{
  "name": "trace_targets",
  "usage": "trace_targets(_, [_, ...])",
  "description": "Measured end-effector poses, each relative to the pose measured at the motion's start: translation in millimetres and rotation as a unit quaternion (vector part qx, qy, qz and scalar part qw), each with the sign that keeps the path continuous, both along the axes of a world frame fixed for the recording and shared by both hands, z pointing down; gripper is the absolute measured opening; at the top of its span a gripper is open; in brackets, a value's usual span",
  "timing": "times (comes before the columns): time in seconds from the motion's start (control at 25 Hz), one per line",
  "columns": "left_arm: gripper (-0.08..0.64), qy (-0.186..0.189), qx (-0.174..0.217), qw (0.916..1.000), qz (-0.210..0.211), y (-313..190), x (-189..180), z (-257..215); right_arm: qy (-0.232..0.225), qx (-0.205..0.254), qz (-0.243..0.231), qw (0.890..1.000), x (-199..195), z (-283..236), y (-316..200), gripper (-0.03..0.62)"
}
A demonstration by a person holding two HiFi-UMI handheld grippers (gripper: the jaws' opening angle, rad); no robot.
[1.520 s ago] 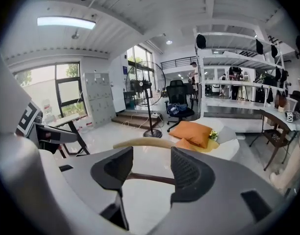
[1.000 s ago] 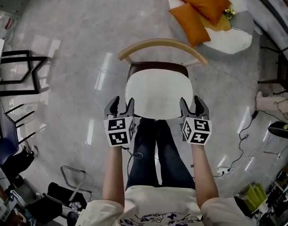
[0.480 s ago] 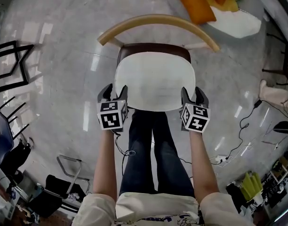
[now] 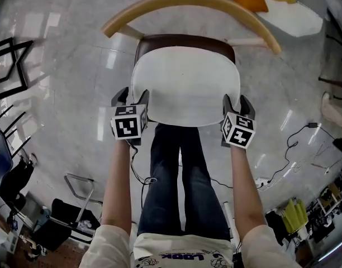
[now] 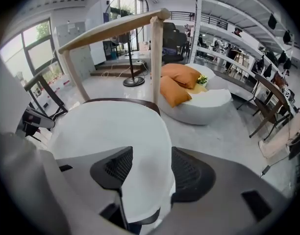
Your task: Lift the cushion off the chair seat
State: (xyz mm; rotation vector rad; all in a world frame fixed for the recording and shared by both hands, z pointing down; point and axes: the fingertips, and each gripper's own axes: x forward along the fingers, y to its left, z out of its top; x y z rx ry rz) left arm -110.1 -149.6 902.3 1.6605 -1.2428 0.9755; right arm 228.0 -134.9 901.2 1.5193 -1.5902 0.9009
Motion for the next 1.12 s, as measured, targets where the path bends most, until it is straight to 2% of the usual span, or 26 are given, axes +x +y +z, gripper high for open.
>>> trace_targets(0.2, [0.273, -0.01, -0.013, 0.9998, -0.011, 2, -2, 24, -0.002, -0.017, 0.013, 1.0, 13, 24, 1, 0.264])
trace_targets(0.44, [0.275, -0.017, -0.026, 0.9995, -0.006, 2, -2, 41, -0.002, -0.018, 0.001, 1.0, 11, 36, -1, 0.268])
trace_targets(0.72, [0.268, 0.014, -0.042, 0.9986, -0.028, 5, -1, 52, -0.047, -0.021, 0.021, 0.998, 12, 45, 2, 0.267])
trace_targets(0.96, [0.256, 0.021, -0.055, 0.9979, -0.026, 4, 1, 54, -0.089, -0.038, 0.026, 0.995, 9, 49, 1, 0.225])
trace_targets(1.12, [0.216, 0.005, -0.046, 0.9987, -0.02, 6, 5, 48, -0.073, -0.04, 0.018, 0.996, 7, 45, 3, 0.198])
